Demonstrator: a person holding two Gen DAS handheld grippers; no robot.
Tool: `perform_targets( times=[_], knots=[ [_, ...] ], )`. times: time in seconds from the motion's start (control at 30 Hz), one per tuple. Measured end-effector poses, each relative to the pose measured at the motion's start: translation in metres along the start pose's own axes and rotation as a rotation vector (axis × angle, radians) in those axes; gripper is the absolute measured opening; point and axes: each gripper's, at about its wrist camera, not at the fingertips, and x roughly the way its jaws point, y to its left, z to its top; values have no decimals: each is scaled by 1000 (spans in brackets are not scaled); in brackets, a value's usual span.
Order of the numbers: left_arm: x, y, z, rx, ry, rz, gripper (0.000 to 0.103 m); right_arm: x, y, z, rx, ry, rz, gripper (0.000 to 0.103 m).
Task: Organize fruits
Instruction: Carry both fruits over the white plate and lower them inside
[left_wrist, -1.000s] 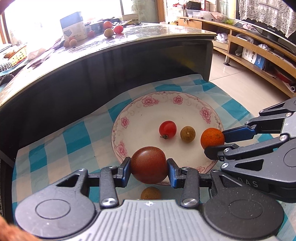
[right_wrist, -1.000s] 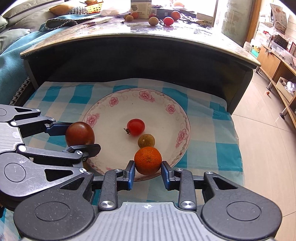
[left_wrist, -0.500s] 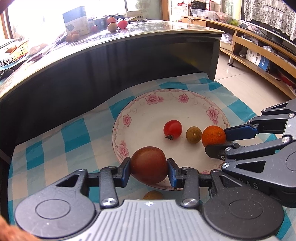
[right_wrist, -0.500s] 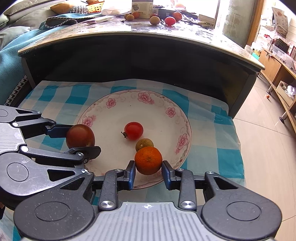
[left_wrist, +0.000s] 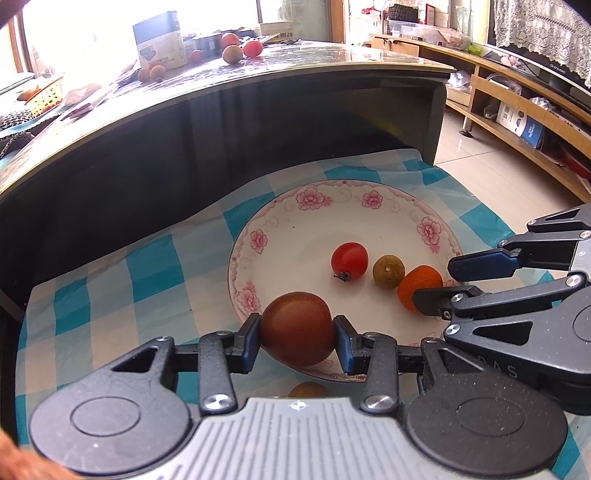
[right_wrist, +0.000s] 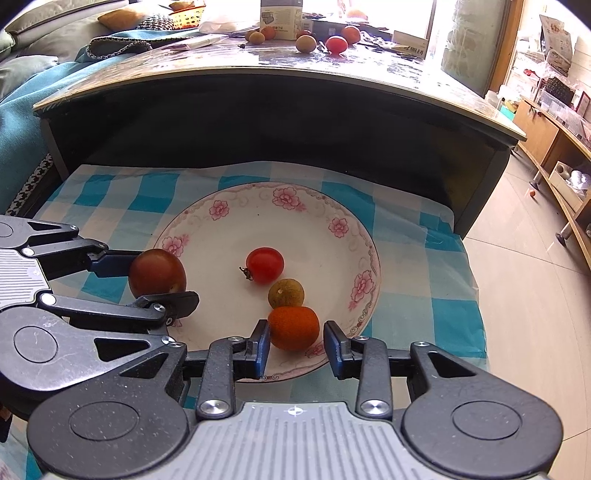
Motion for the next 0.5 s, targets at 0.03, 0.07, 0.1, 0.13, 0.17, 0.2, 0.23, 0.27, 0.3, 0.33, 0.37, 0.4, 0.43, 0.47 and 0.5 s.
perform_targets(
  times=[0.03, 0.07, 0.1, 0.13, 0.17, 0.2, 0.23, 0.27, 0.3, 0.33, 0.37, 0.4, 0.43, 0.47, 0.5],
  knots=[
    [0, 0, 0, 0, 0, 0, 49, 0, 0, 0, 0, -2, -1, 30],
    [0, 0, 0, 0, -1, 2, 49, -1, 0, 0, 0, -4, -1, 30],
    [-1, 0, 0, 1, -2, 3, 49, -1, 0, 0, 1, -5, -2, 30],
    [-2, 1, 0, -1, -3, 5, 49, -1, 0, 0, 3, -8, -4, 32],
    [-2, 1, 0, -3, -4, 5, 49, -2, 0, 1, 4, -9, -6, 32],
    [-3, 1, 1, -6, -6, 5, 50, -2, 0, 1, 5, -12, -7, 33],
    [-4, 2, 1, -8, -9, 5, 50, -3, -1, 1, 7, -15, -7, 33],
    [-4, 2, 2, -10, -10, 5, 50, -3, -1, 2, 10, -19, -6, 33],
    [-5, 2, 2, -11, -13, 4, 50, -4, -1, 2, 12, -21, -5, 33],
    [-6, 3, 2, -13, -15, 3, 50, -5, -1, 3, 12, -23, -5, 33],
    [-6, 4, 2, -15, -17, 3, 50, -5, -1, 3, 15, -26, -5, 34],
    [-7, 4, 2, -16, -18, 2, 50, -6, -2, 3, 17, -28, -7, 36],
    [-7, 4, 2, -17, -19, 1, 50, -6, -2, 3, 19, -30, -6, 37],
    [-8, 4, 2, -18, -19, 1, 50, -6, -3, 3, 21, -31, -7, 37],
    [-8, 4, 2, -18, -21, 1, 50, -7, -3, 3, 22, -32, -8, 38]
  ],
)
